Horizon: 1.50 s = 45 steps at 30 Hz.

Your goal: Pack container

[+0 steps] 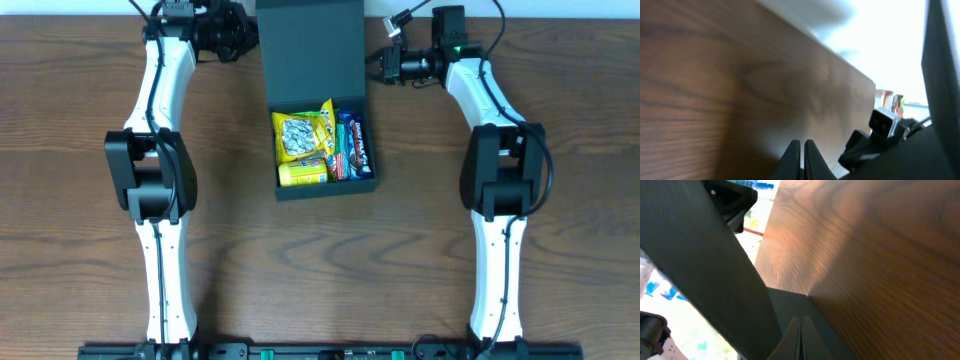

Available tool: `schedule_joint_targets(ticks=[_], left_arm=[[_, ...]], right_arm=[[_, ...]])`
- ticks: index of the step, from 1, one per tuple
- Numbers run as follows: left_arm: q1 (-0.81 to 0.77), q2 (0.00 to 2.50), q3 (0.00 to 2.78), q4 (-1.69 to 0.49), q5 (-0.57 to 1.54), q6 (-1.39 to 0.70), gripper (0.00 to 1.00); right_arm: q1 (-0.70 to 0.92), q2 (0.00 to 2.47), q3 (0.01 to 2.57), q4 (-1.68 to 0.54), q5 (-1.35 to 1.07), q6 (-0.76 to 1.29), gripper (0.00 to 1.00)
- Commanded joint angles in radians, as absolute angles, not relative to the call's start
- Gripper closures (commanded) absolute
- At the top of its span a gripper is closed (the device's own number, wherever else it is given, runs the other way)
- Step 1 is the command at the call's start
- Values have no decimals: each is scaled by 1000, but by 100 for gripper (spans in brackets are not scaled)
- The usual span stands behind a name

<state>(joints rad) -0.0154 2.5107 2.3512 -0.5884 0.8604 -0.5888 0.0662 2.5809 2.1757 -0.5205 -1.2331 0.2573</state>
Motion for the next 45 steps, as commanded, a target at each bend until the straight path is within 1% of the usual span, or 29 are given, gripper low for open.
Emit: schedule_joint_targets(ticks=[1,4,8,11,17,19,22,24,28,33,37,39,40,45], left_arm=[[-25,2496,2434,-632,892,-474,94],[-34,2496,2492,-694,891,-411,94],[-46,2492,2574,-796,891,-325,94],[-51,2478,2633,-915,891,-224,94],[-53,2421,2650,-1068,874,-66,94],[-53,2389,2650,-1158,806,-4,94],[-55,2356,2650,-1250,697,39,94],[-56,2332,2650,-1290,662,68,94],[-60,2306,2650,-1317,661,83,94],[-72,2301,2650,-1332,634,82,94],[-86,2301,2650,-1353,530,12,94],[-96,2302,2646,-1396,381,-76,94],[-96,2302,2641,-1410,340,-101,94],[-91,2302,2585,-1457,303,-144,94]], right_arm=[[46,2449,2197,-523,-1279,204,99],[46,2391,2197,-589,-1226,154,98],[57,2288,2197,-834,-1048,-45,99],[68,2224,2197,-991,-967,-191,99],[73,2169,2197,-1147,-817,-275,98],[73,2150,2197,-1223,-803,-350,99],[73,2131,2197,-1268,-729,-356,98],[73,2116,2197,-1279,-653,-346,99],[72,2085,2197,-1267,-549,-296,98],[70,2061,2197,-1232,-390,-179,98],[60,2061,2195,-1227,-389,-150,98],[55,2062,2157,-1222,-389,-150,98],[55,2063,2139,-1221,-389,-150,98],[56,2064,1972,-1181,-430,-120,98]])
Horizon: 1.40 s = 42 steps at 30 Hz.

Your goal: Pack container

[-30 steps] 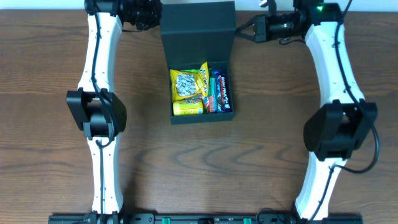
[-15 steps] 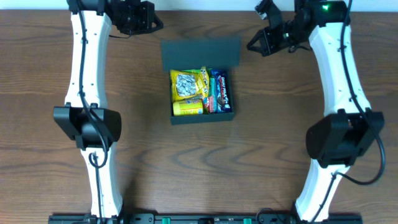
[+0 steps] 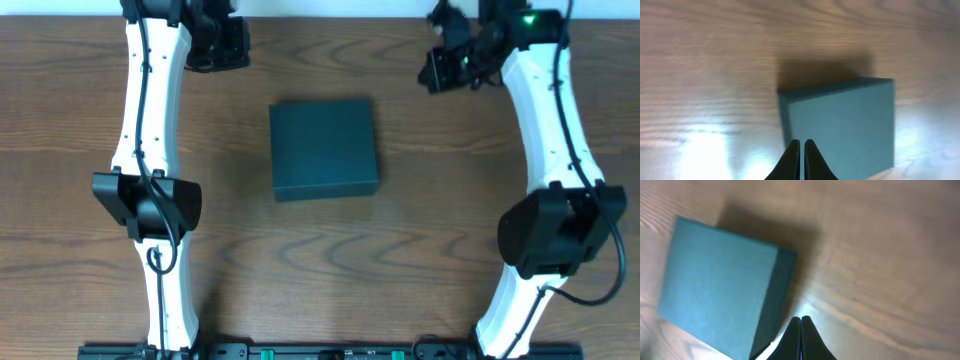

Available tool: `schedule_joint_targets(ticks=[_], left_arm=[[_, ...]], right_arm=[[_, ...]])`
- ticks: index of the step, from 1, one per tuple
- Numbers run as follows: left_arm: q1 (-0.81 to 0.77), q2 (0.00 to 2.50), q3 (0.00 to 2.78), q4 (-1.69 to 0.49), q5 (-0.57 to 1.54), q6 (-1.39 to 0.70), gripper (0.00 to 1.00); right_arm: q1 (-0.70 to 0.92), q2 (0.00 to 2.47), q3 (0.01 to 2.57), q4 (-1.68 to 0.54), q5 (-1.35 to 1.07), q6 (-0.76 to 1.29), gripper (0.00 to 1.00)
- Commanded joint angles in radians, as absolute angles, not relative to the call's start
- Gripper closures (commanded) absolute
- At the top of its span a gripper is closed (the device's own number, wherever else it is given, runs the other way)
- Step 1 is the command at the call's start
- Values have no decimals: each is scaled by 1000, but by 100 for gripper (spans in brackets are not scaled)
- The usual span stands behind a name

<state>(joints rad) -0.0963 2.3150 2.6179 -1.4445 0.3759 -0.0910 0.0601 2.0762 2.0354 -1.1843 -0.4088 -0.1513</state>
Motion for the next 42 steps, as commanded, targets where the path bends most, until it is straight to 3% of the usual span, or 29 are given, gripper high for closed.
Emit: schedule_joint_targets(ticks=[1,12,17,26,30,35,42], left_arm=[[-91,2302,2553,-1457,303,-157,94],[-92,2255,2449,-1505,315,-172,94],[-93,2146,2449,-1563,313,-157,94],[-93,1925,2449,-1679,251,-138,94],[-92,1713,2446,-1690,251,-59,94],[-91,1457,2311,-1689,201,-60,94],[-91,1031,1760,-1600,176,-51,94]], right_arm=[[58,2064,1924,-1170,-455,-120,98],[187,2064,1617,-1151,-619,-132,98],[260,2064,1565,-1121,-581,-96,98],[214,2022,1633,-1179,-411,-12,98],[210,1805,1688,-1235,-269,-12,99],[210,1521,1665,-1246,-265,-16,98],[211,1092,1237,-1160,-338,-23,99]])
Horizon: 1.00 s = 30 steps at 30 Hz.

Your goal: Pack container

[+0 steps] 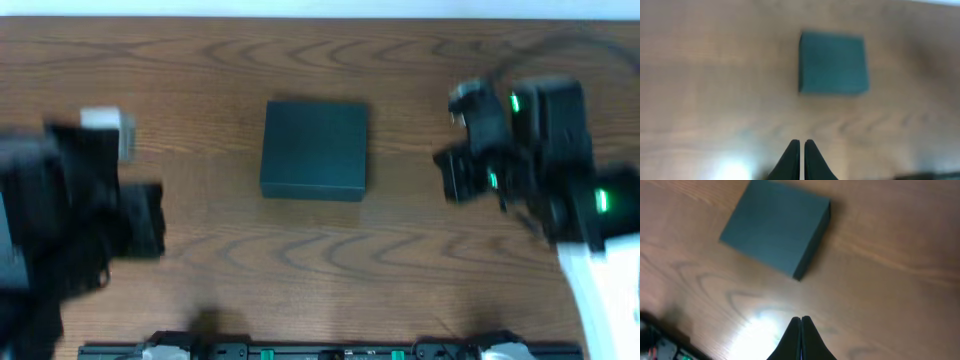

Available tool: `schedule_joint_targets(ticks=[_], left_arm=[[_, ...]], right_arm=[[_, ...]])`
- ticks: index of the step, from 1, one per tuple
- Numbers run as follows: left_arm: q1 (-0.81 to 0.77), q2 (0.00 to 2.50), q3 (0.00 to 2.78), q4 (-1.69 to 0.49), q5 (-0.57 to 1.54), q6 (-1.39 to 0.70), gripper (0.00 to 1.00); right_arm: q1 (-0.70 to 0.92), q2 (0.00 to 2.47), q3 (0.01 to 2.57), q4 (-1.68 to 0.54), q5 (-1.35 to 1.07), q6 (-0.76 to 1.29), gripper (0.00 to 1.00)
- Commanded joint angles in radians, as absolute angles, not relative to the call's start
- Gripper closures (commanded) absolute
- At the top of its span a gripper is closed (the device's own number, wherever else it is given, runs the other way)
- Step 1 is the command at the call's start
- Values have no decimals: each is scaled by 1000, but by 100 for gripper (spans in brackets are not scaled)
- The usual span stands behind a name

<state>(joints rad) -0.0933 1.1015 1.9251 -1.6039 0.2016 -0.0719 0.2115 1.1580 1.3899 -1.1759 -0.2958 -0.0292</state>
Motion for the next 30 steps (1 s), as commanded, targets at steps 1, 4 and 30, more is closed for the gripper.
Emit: schedule_joint_targets(ticks=[1,4,30], left_arm=[[-91,968,1678,-1579,177,-52,94],[-91,783,1441,-1507,207,-54,94],[-91,633,1192,-1391,258,-251,5]], right_arm=[[211,1022,1153,-1135,-369,-23,98],[211,801,935,-1087,-420,0,99],[211,585,810,-1095,-416,321,1]])
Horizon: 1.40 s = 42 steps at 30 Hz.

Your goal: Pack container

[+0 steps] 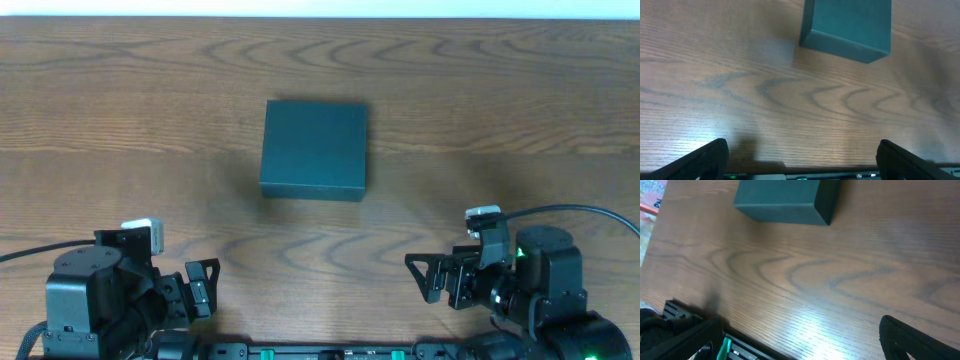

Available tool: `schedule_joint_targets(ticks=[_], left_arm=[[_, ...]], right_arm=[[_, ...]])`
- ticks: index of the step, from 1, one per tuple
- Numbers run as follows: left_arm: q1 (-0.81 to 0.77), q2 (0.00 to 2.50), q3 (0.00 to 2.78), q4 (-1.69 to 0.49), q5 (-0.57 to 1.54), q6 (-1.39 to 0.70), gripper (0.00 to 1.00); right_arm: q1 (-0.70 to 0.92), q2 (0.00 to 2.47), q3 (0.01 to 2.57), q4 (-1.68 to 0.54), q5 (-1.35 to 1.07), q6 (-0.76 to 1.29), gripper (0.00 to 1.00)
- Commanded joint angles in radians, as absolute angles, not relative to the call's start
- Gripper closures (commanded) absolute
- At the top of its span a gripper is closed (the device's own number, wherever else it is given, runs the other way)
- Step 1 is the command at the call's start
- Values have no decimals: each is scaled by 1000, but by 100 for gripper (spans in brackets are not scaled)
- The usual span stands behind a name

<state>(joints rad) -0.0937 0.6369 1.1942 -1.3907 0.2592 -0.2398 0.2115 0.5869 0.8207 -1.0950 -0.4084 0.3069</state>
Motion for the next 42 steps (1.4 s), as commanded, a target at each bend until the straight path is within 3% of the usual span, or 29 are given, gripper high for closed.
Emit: schedule_joint_targets(ticks=[1,5,11,26,42], left_arm=[[-90,617,1192,-1390,242,-237,5],[-62,533,1146,-1291,138,-150,5],[55,316,851,-1007,138,75,5],[73,32,169,-479,156,-30,5],[69,4,121,-418,147,-37,5]], right_arm=[[211,585,810,-1095,-416,321,1],[211,585,810,-1095,-416,321,1],[211,585,810,-1095,-416,321,1],[211,585,810,-1095,-416,321,1],[211,585,810,-1095,-416,321,1]])
